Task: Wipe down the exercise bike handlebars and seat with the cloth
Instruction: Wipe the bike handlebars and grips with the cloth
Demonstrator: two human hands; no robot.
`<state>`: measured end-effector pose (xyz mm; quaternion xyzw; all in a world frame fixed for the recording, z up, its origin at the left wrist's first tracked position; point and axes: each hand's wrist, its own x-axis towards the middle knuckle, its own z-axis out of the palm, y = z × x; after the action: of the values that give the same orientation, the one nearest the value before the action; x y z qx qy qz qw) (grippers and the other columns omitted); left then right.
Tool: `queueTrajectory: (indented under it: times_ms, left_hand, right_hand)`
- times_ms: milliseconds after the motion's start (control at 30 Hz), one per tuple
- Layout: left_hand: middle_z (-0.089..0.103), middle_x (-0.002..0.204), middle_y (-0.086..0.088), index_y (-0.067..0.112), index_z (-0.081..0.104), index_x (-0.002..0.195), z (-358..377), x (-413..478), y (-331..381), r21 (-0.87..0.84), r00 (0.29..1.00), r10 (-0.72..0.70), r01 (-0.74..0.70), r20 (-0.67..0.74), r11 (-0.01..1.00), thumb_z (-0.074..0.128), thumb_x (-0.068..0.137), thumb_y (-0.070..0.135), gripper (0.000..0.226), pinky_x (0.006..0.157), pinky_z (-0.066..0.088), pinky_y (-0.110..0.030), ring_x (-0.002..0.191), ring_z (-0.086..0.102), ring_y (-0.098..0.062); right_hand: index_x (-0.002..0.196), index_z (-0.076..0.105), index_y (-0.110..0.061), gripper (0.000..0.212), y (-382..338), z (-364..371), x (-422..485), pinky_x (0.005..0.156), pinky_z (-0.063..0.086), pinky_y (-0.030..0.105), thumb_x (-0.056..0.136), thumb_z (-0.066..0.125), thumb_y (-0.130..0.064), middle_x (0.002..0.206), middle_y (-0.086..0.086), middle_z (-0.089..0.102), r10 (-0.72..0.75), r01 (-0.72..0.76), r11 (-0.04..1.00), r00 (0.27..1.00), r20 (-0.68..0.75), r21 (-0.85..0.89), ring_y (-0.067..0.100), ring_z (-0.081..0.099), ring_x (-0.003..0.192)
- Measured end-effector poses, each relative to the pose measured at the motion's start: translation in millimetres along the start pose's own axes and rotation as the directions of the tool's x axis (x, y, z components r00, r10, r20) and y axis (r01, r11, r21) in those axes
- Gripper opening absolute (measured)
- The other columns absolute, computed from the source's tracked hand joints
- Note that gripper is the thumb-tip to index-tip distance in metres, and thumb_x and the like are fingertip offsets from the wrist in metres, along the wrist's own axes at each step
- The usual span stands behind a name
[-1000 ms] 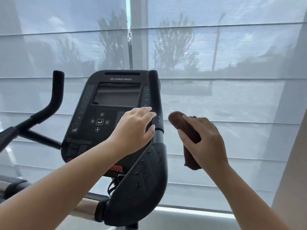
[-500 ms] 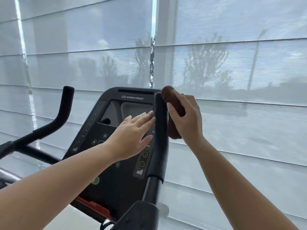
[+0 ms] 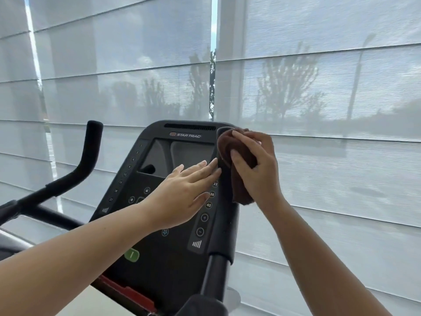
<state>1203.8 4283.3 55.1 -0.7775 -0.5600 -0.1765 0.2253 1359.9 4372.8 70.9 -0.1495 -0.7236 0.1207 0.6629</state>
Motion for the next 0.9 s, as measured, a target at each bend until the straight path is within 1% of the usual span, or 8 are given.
queueTrajectory:
  times_ms: [233, 400, 533, 600, 667, 733, 800, 900]
  left_hand:
    - [-0.01, 0.145, 0.019, 0.03, 0.003, 0.138, 3.4, -1.8, -2.5, -0.062, 1.0, 0.024, -0.024, 0.0, 0.998, 0.037, 0.095, 0.033, 0.055, 0.112, 0.007, -0.039, 0.134, -0.002, 0.0]
    - [0.0, 0.149, 0.016, 0.03, 0.009, 0.14, 4.6, -0.3, -3.0, -0.127, 0.999, 0.033, -0.038, -0.038, 0.991, 0.04, 0.095, 0.029, 0.055, 0.112, 0.012, -0.037, 0.137, 0.01, -0.006]
    - [0.015, 0.145, 0.024, 0.03, 0.03, 0.138, 7.5, -1.8, 2.8, -0.461, 0.997, -0.08, 0.061, -0.022, 0.885, 0.047, 0.093, 0.019, 0.049, 0.1, 0.023, -0.012, 0.125, 0.038, -0.01]
    - [0.022, 0.137, 0.03, 0.031, 0.035, 0.134, 9.8, -7.9, 3.7, -0.567, 0.997, -0.083, 0.061, -0.012, 0.822, 0.049, 0.092, 0.016, 0.047, 0.096, 0.021, -0.001, 0.124, 0.036, -0.002]
    - [0.026, 0.132, 0.031, 0.029, 0.04, 0.132, 10.4, -14.9, -3.3, -0.546, 0.998, -0.054, 0.023, -0.041, 0.838, 0.052, 0.091, 0.017, 0.044, 0.096, 0.016, 0.003, 0.126, 0.03, 0.006]
    - [0.032, 0.135, 0.022, 0.025, 0.045, 0.13, 10.5, -20.7, -15.0, -0.474, 0.995, -0.073, 0.035, -0.063, 0.88, 0.054, 0.09, 0.02, 0.042, 0.1, 0.017, -0.003, 0.127, 0.031, 0.0]
    - [0.035, 0.141, 0.012, 0.023, 0.044, 0.131, 13.3, -23.9, -27.4, -0.397, 0.992, -0.113, 0.083, -0.052, 0.914, 0.053, 0.09, 0.023, 0.041, 0.105, 0.021, -0.019, 0.129, 0.032, -0.009]
    - [0.034, 0.145, 0.005, 0.021, 0.041, 0.134, 20.7, -26.3, -39.3, -0.265, 0.994, -0.111, 0.108, 0.006, 0.958, 0.052, 0.091, 0.025, 0.045, 0.104, 0.025, -0.027, 0.131, 0.03, -0.014]
  right_hand:
    - [0.112, 0.061, -0.026, 0.037, 4.9, -16.8, -108.2, 0.095, 0.038, 0.015, 0.077, 0.062, -0.016, 0.112, 0.0, 0.055, 0.151, -0.158, 0.982, 0.986, 0.066, 0.108, 0.007, 0.051, 0.111]
    - [0.117, 0.06, -0.015, 0.036, -8.3, -3.0, -41.0, 0.095, 0.038, 0.013, 0.082, 0.063, -0.007, 0.108, 0.003, 0.053, 0.149, -0.148, 0.987, 0.989, -0.003, 0.059, 0.0, 0.05, 0.104]
    - [0.117, 0.059, -0.017, 0.035, -17.3, 6.6, -7.4, 0.094, 0.037, 0.01, 0.083, 0.063, -0.008, 0.111, 0.004, 0.051, 0.153, -0.147, 0.986, 0.985, -0.082, 0.078, -0.007, 0.049, 0.103]
    - [0.114, 0.059, -0.024, 0.036, -16.7, 0.9, -36.8, 0.093, 0.035, 0.007, 0.082, 0.064, -0.008, 0.112, 0.003, 0.049, 0.151, -0.15, 0.988, 0.988, -0.018, 0.037, -0.01, 0.046, 0.107]
    - [0.105, 0.061, -0.031, 0.032, -17.2, -12.2, -72.9, 0.09, 0.034, 0.004, 0.079, 0.066, -0.013, 0.113, 0.002, 0.05, 0.172, -0.173, 0.985, 0.983, 0.068, 0.01, -0.011, 0.047, 0.106]
    - [0.101, 0.062, -0.038, 0.034, -18.4, -21.3, -85.9, 0.089, 0.033, 0.002, 0.078, 0.068, -0.013, 0.112, 0.003, 0.051, 0.203, -0.199, 0.979, 0.97, 0.135, -0.045, -0.01, 0.048, 0.104]
    - [0.105, 0.063, -0.035, 0.035, -24.6, -18.4, -69.5, 0.091, 0.031, 0.002, 0.078, 0.069, -0.014, 0.111, -0.001, 0.047, 0.187, -0.157, 0.969, 0.97, 0.156, -0.189, -0.003, 0.049, 0.105]
    - [0.113, 0.063, -0.022, 0.034, -39.9, 3.6, -32.0, 0.1, 0.033, 0.019, 0.08, 0.067, -0.018, 0.116, 0.003, 0.042, 0.107, -0.059, 0.923, 0.988, 0.108, -0.38, 0.02, 0.047, 0.109]
